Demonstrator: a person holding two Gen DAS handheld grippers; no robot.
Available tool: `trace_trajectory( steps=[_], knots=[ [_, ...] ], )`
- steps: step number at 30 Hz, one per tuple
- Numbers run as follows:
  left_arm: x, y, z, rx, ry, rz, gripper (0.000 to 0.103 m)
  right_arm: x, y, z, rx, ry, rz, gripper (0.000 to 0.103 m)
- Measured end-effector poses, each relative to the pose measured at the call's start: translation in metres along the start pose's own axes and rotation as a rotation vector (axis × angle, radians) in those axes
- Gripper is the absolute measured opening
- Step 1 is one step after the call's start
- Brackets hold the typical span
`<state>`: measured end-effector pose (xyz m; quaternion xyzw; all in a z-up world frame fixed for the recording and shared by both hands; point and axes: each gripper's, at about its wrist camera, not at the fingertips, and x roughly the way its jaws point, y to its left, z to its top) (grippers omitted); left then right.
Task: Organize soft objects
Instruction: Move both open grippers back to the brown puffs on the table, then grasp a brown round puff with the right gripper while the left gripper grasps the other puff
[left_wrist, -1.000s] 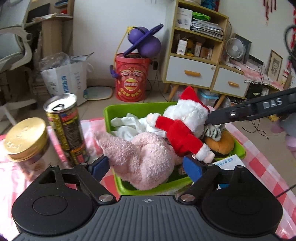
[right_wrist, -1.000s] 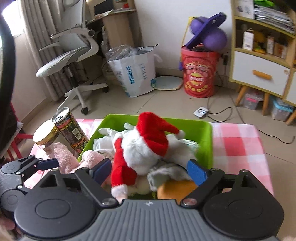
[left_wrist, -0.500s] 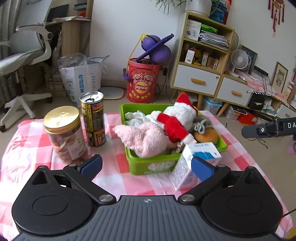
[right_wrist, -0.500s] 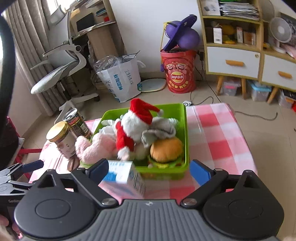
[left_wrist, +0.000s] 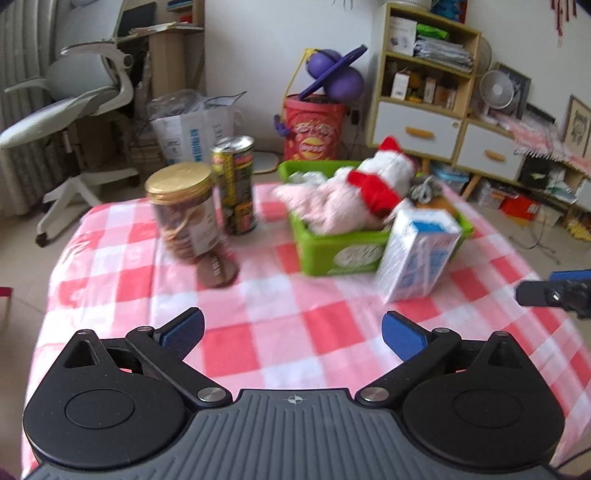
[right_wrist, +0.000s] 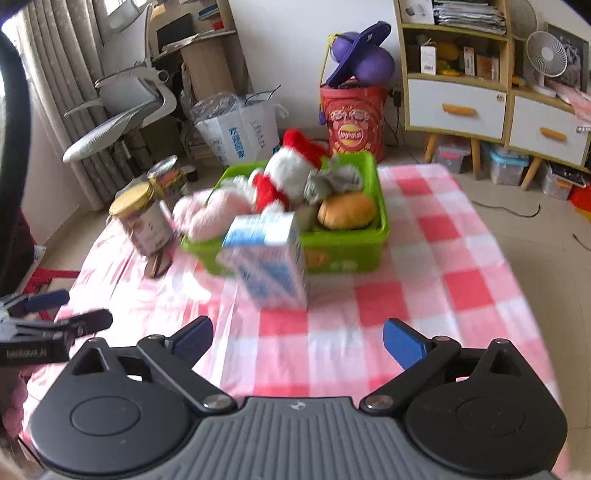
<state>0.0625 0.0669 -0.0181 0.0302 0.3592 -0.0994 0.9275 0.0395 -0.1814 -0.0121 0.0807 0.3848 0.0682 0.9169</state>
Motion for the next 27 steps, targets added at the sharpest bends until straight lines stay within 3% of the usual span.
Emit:
trace_trajectory(
  steps=[4, 9, 15, 23, 27],
  knots=[
    [0.005, 0.019, -0.018, -0.009, 0.002, 0.052, 0.098, 0.002, 0.014, -0.028, -0.063, -0.025, -0.03, 0.085],
    [0.017, 0.044, -0.04, -0.075, 0.01, 0.047, 0.098, 0.011, 0.027, -0.064, -0.168, -0.02, -0.027, 0.085],
    [0.035, 0.05, -0.065, -0.023, 0.017, 0.083, 0.098, 0.026, 0.032, -0.101, -0.225, 0.002, -0.024, 0.085],
    [0.069, 0.054, -0.077, -0.023, 0.038, 0.092, 0.098, 0.042, 0.034, -0.116, -0.287, -0.019, 0.001, 0.084],
    [0.082, 0.057, -0.071, -0.04, 0.011, 0.077, 0.098, 0.051, 0.031, -0.119, -0.294, -0.027, 0.028, 0.077]
  ],
)
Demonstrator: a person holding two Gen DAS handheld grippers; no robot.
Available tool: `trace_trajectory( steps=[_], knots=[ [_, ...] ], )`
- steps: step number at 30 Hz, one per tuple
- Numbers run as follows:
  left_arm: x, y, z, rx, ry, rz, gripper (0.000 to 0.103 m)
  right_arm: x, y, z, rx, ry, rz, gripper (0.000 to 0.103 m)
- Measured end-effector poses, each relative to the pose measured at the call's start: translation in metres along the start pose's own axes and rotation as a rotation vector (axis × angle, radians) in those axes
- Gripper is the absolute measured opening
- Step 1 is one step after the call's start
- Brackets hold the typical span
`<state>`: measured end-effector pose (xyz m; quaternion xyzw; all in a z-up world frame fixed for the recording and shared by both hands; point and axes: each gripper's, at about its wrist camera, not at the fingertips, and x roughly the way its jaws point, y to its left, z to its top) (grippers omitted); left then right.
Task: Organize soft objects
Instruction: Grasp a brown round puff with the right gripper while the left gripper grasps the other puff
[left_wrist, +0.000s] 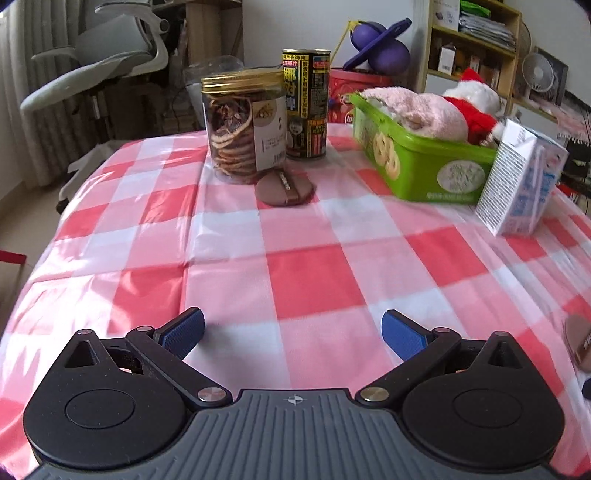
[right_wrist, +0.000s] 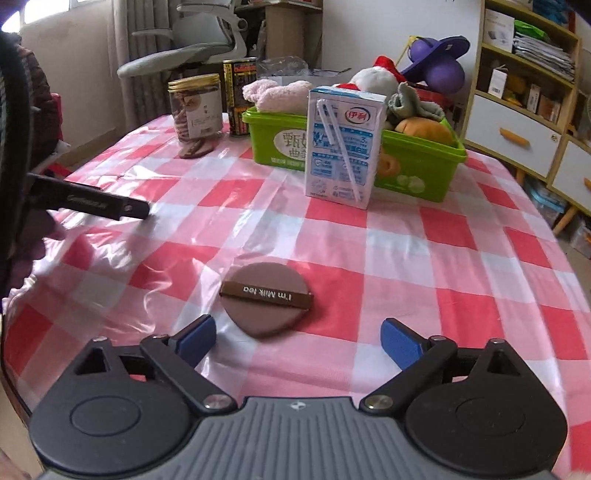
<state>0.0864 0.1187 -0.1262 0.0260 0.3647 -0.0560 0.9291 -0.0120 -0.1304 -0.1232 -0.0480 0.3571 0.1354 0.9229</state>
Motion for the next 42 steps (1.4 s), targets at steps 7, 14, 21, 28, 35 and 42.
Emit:
trace_trajectory(
  steps=[7, 14, 21, 28, 35, 42],
  knots=[
    [0.024, 0.0, 0.019, -0.015, -0.031, -0.009, 0.096, 0.011, -0.003, 0.012, -0.026, -0.057, 0.049, 0.035],
    [0.046, -0.009, 0.041, -0.022, -0.041, -0.007, 0.089, 0.024, -0.008, 0.025, -0.016, -0.052, 0.064, 0.034],
    [0.071, -0.011, 0.065, -0.039, -0.058, 0.002, 0.078, 0.04, -0.021, 0.043, 0.054, -0.034, 0.044, 0.034],
    [0.08, -0.01, 0.073, -0.095, -0.091, 0.04, 0.065, 0.047, -0.027, 0.049, 0.082, -0.037, 0.042, 0.034],
    [0.079, -0.004, 0.075, -0.113, -0.102, 0.053, 0.046, 0.047, -0.027, 0.049, 0.064, -0.041, 0.045, 0.037],
    [0.067, -0.01, 0.067, -0.054, -0.081, 0.015, 0.044, 0.045, -0.03, 0.049, 0.076, -0.031, 0.037, 0.04]
  ],
)
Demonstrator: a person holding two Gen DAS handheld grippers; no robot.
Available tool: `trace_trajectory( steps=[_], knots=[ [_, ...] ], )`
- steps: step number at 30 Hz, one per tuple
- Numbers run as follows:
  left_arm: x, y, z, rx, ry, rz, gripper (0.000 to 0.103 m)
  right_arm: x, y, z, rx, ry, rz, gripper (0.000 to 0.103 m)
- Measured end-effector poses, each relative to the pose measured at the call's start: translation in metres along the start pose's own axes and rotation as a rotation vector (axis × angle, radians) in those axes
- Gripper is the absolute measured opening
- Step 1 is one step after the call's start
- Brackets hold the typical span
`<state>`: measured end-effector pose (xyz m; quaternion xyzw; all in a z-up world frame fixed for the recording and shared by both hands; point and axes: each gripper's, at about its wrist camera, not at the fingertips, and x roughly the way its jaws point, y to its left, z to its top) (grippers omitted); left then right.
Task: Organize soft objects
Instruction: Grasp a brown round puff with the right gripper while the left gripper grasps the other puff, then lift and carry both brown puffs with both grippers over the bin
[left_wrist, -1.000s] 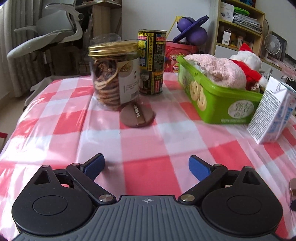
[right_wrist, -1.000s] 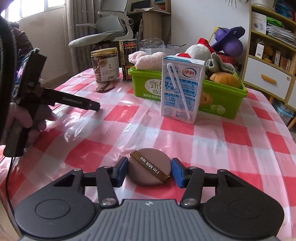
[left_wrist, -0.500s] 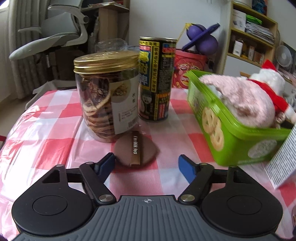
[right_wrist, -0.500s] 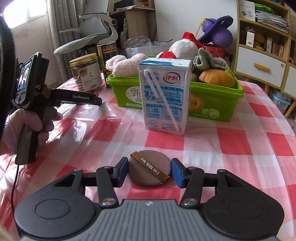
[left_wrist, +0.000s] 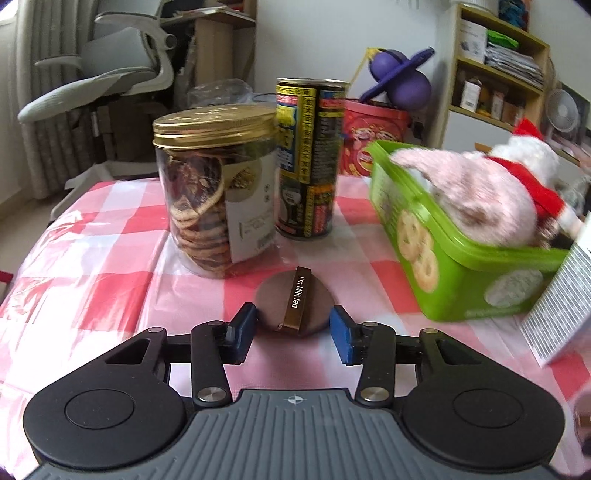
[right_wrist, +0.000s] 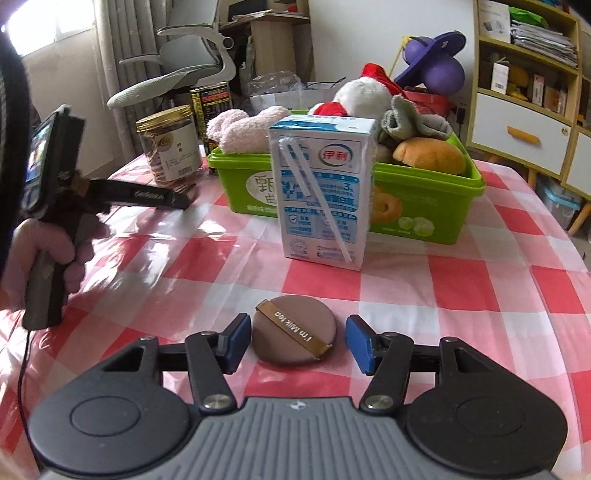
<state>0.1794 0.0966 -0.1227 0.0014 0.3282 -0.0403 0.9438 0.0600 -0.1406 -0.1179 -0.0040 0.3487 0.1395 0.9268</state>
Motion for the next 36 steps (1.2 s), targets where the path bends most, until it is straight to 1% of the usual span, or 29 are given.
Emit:
trace_trajectory(
  steps=[4, 6, 11, 16, 18, 25, 26, 27, 28, 29, 30, 32, 33, 34, 36],
  knots=[
    [-0.01, -0.009, -0.004, 0.041, 0.026, -0.01, 0.043, 0.0, -0.002, 0.001, -0.005, 0.004, -0.011, 0.038],
    [-0.015, -0.013, -0.006, 0.045, 0.045, -0.011, 0.042, 0.001, -0.003, 0.003, -0.002, 0.01, -0.016, 0.034],
    [-0.031, -0.024, -0.014, 0.067, 0.086, -0.025, 0.042, -0.001, -0.006, 0.007, 0.019, 0.021, -0.01, 0.031],
    [-0.048, -0.035, -0.025, 0.079, 0.121, -0.032, 0.042, -0.006, -0.007, 0.011, 0.036, 0.037, -0.019, 0.03],
    [-0.054, -0.04, -0.029, 0.086, 0.131, -0.036, 0.042, -0.009, -0.008, 0.013, 0.043, 0.042, -0.02, 0.028],
    [-0.073, -0.054, -0.038, 0.111, 0.169, -0.065, 0.043, -0.018, -0.007, 0.013, 0.049, 0.066, -0.01, 0.028],
    [-0.075, -0.055, -0.04, 0.112, 0.17, -0.072, 0.046, -0.02, -0.007, 0.012, 0.047, 0.064, -0.006, 0.031],
    [-0.078, -0.056, -0.042, 0.119, 0.166, -0.076, 0.049, -0.02, -0.007, 0.011, 0.046, 0.063, -0.003, 0.037],
    [-0.079, -0.056, -0.044, 0.125, 0.161, -0.08, 0.049, -0.021, -0.007, 0.009, 0.046, 0.065, -0.003, 0.042],
    [-0.08, -0.057, -0.047, 0.131, 0.158, -0.089, 0.05, -0.02, -0.007, 0.007, 0.046, 0.068, -0.01, 0.052],
    [-0.08, -0.058, -0.049, 0.141, 0.156, -0.097, 0.053, -0.019, -0.007, 0.005, 0.042, 0.073, -0.023, 0.057],
    [-0.081, -0.059, -0.051, 0.165, 0.147, -0.1, 0.061, -0.016, -0.007, 0.004, 0.027, 0.087, -0.044, 0.057],
    [-0.081, -0.058, -0.051, 0.171, 0.147, -0.101, 0.062, -0.014, -0.007, 0.004, 0.025, 0.09, -0.044, 0.057],
    [-0.08, -0.057, -0.051, 0.171, 0.15, -0.105, 0.063, -0.013, -0.008, 0.004, 0.026, 0.091, -0.045, 0.057],
    [-0.078, -0.055, -0.049, 0.159, 0.156, -0.108, 0.069, -0.011, -0.007, 0.005, 0.029, 0.09, -0.042, 0.057]
  ],
)
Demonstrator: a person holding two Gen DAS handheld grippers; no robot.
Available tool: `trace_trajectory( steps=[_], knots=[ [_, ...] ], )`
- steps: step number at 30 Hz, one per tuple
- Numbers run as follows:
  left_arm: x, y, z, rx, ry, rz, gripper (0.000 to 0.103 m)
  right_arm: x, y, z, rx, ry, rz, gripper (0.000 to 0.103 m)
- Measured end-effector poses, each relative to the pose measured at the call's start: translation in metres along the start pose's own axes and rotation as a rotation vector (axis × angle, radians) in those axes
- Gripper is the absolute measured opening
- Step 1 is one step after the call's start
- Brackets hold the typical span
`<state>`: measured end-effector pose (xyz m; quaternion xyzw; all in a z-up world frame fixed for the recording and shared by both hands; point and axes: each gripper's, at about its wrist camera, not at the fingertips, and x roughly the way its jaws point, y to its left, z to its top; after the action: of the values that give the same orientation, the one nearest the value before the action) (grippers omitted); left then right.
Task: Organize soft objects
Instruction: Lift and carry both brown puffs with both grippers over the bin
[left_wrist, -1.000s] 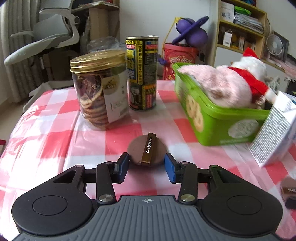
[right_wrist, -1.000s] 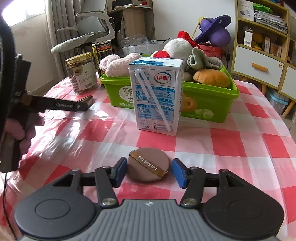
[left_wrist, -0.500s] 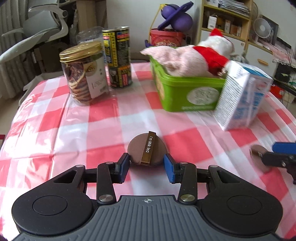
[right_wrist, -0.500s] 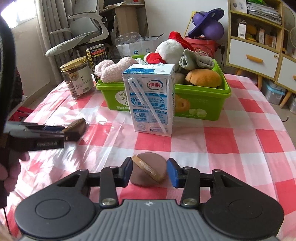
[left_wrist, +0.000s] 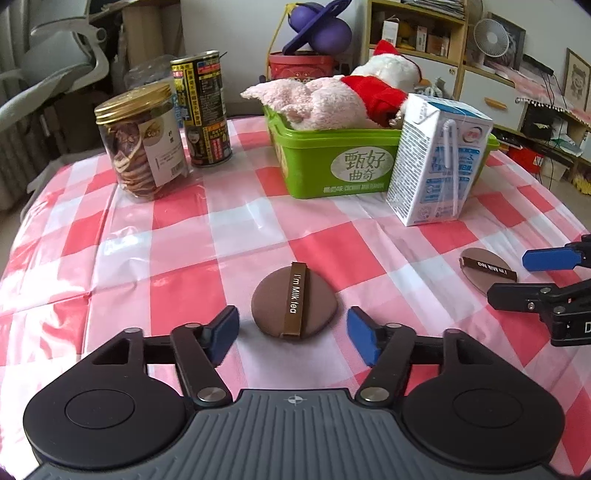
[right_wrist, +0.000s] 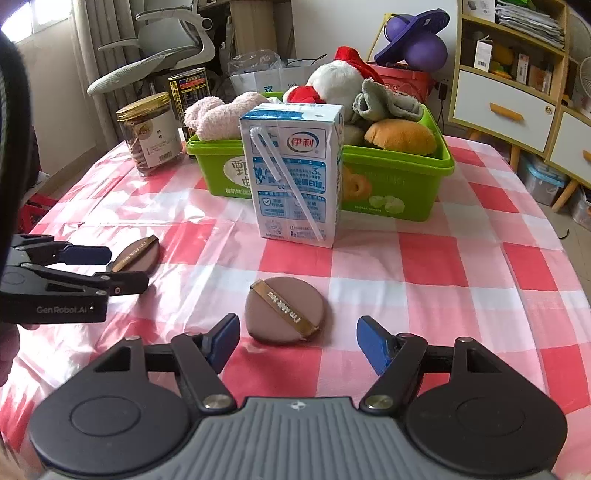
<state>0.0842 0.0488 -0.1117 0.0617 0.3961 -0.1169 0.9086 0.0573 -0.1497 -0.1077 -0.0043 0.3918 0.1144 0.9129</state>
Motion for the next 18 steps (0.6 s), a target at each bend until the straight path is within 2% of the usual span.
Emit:
trace_trajectory(
  steps=[5, 7, 8, 9, 14, 18],
  knots=[
    [0.006, 0.005, 0.004, -0.028, 0.001, -0.019, 0.067, 0.009, 0.009, 0.001, -0.038, 0.01, -0.014, 0.057],
    [0.007, 0.003, 0.006, -0.025, -0.001, -0.029, 0.06, 0.01, 0.014, 0.001, -0.068, 0.008, -0.022, 0.051],
    [0.007, 0.003, 0.007, -0.022, -0.002, -0.032, 0.055, 0.01, 0.015, 0.002, -0.075, 0.005, -0.011, 0.042],
    [0.007, 0.001, 0.008, -0.016, -0.002, -0.034, 0.053, 0.01, 0.016, 0.003, -0.078, 0.004, -0.006, 0.037],
    [0.008, -0.004, 0.011, -0.005, -0.003, -0.04, 0.039, 0.009, 0.014, 0.005, -0.066, 0.015, 0.004, 0.035],
    [0.009, -0.006, 0.014, -0.011, 0.009, -0.047, 0.037, 0.005, 0.006, 0.009, -0.002, 0.02, 0.038, 0.034]
  ],
)
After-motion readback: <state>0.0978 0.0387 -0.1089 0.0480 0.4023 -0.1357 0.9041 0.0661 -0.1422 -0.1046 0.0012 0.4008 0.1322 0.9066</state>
